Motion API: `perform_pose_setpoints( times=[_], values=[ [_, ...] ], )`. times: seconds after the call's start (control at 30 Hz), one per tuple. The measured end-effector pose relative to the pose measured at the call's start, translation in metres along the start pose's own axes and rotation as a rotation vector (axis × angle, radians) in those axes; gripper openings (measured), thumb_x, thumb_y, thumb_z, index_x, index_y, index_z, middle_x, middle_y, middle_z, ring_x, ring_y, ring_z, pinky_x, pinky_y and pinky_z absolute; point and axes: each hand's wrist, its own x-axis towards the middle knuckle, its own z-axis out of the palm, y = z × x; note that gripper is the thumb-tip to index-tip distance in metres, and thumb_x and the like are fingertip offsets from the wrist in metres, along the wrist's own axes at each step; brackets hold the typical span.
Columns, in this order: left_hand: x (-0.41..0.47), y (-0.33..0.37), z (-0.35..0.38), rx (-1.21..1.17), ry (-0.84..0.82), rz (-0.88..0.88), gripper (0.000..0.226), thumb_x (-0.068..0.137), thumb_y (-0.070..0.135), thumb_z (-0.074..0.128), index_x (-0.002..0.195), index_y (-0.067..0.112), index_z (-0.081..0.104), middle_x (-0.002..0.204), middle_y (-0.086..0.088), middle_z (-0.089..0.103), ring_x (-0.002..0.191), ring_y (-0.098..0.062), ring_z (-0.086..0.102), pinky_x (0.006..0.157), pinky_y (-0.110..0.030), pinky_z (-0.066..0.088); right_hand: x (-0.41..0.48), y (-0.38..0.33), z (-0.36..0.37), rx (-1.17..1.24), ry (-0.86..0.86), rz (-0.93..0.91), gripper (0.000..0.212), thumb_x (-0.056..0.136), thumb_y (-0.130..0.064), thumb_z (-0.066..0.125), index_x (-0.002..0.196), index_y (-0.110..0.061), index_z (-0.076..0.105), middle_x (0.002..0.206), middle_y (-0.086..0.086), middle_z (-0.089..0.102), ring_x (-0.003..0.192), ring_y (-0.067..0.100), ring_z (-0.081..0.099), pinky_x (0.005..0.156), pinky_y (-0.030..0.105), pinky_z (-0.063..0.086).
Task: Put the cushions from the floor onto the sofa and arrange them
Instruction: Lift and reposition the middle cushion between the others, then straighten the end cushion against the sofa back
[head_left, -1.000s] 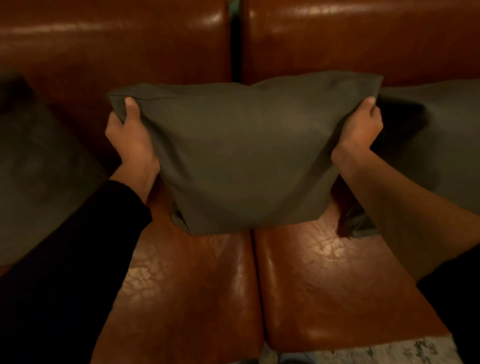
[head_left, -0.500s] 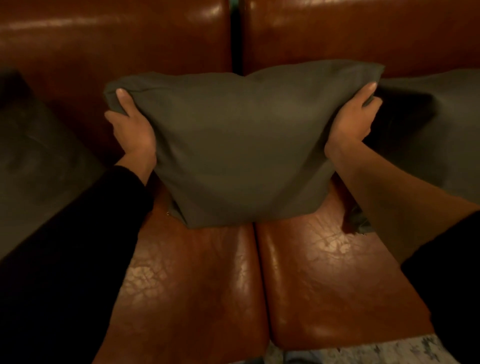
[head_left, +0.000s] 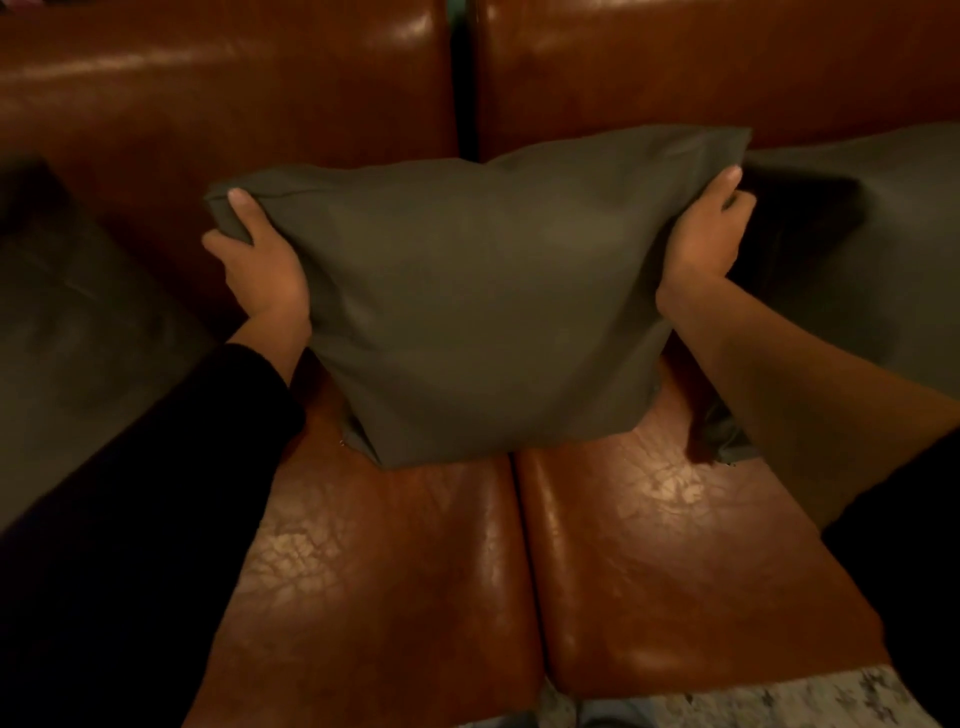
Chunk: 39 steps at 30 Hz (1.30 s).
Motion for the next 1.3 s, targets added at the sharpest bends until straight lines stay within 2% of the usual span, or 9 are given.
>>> perform_pose_setpoints(
  times=[0.1,0.2,0.33,0.53,0.63,0.77,0.83,0.93,1.3],
  values=[
    [0.002,0.001,-0.006,-0.024,0.021,0.009,0.05,0.099,0.051,0.034,0.13,0.012,0.034,0.116,-0.002,0.047,0.105,-0.018,0.052,0.087,-0.027,0.043,-0.003,-0.007,-0.006,-0.034,-0.007,0.006,0.046,0.098,-0.054,0.025,0.131,-0.025,0.041,0.12,-0.002,0.052,0.118,0.024,0.048,0.102,0.05,0.037],
    [-0.005,0.003,-0.01,0.081,0.081,0.061,0.052,0.098,0.047,0.04,0.138,0.016,0.03,0.136,-0.008,0.035,0.12,-0.023,0.044,0.092,-0.03,0.04,-0.01,-0.011,-0.016,-0.098,0.004,-0.052,0.047,0.099,-0.051,0.032,0.136,-0.024,0.037,0.137,0.004,0.041,0.123,0.023,0.044,0.104,0.048,0.037],
    [-0.041,0.006,-0.018,0.4,0.099,0.405,0.062,0.094,0.043,0.047,0.147,0.019,0.024,0.15,-0.011,0.021,0.135,-0.03,0.025,0.104,-0.042,0.027,-0.031,-0.01,-0.039,-0.282,-0.064,-0.264,0.059,0.098,-0.044,0.04,0.149,-0.019,0.024,0.149,0.007,0.026,0.136,0.023,0.031,0.11,0.038,0.03],
    [-0.087,0.011,-0.018,0.596,-0.27,0.793,0.058,0.094,0.038,0.048,0.146,0.018,0.032,0.154,-0.011,0.024,0.144,-0.03,0.016,0.113,-0.051,0.007,-0.055,0.0,-0.085,-0.526,-0.25,-0.565,0.063,0.097,-0.042,0.045,0.151,-0.018,0.022,0.155,0.008,0.024,0.143,0.023,0.022,0.116,0.04,0.02],
    [-0.112,0.019,-0.004,0.584,-0.548,0.935,0.061,0.091,0.043,0.042,0.145,0.017,0.036,0.15,-0.01,0.036,0.14,-0.028,0.028,0.114,-0.052,0.018,-0.061,0.001,-0.107,-0.602,-0.287,-0.626,0.062,0.097,-0.042,0.046,0.149,-0.016,0.026,0.151,0.009,0.034,0.14,0.024,0.029,0.114,0.041,0.026],
    [-0.149,0.022,0.021,0.546,-0.861,1.129,0.05,0.09,0.043,0.04,0.123,0.014,0.063,0.129,-0.01,0.06,0.122,-0.026,0.054,0.102,-0.054,0.04,-0.064,0.007,-0.146,-0.722,-0.327,-0.725,0.055,0.098,-0.038,0.048,0.146,-0.015,0.035,0.147,0.008,0.043,0.138,0.024,0.034,0.11,0.036,0.029],
    [-0.169,0.022,0.033,0.501,-0.946,1.162,0.046,0.09,0.039,0.041,0.112,0.011,0.07,0.118,-0.009,0.067,0.113,-0.024,0.062,0.1,-0.042,0.044,-0.061,0.013,-0.169,-0.767,-0.299,-0.766,0.052,0.096,-0.039,0.049,0.142,-0.014,0.043,0.14,0.01,0.05,0.135,0.025,0.04,0.108,0.038,0.034],
    [-0.198,0.025,0.05,0.485,-1.018,1.157,0.043,0.091,0.037,0.045,0.113,0.009,0.069,0.117,-0.008,0.068,0.111,-0.02,0.062,0.098,-0.022,0.038,-0.049,0.022,-0.208,-0.799,-0.228,-0.757,0.052,0.092,-0.041,0.046,0.136,-0.014,0.051,0.133,0.011,0.058,0.13,0.026,0.047,0.104,0.04,0.037],
    [-0.328,0.052,0.126,0.527,-1.058,1.049,0.033,0.096,0.036,0.051,0.115,0.015,0.069,0.121,0.0,0.066,0.113,-0.014,0.06,0.095,-0.03,0.046,0.037,0.03,-0.362,-0.918,-0.193,-0.714,0.055,0.09,-0.048,0.044,0.137,-0.021,0.05,0.139,0.007,0.052,0.134,0.023,0.042,0.106,0.042,0.034]
  ],
)
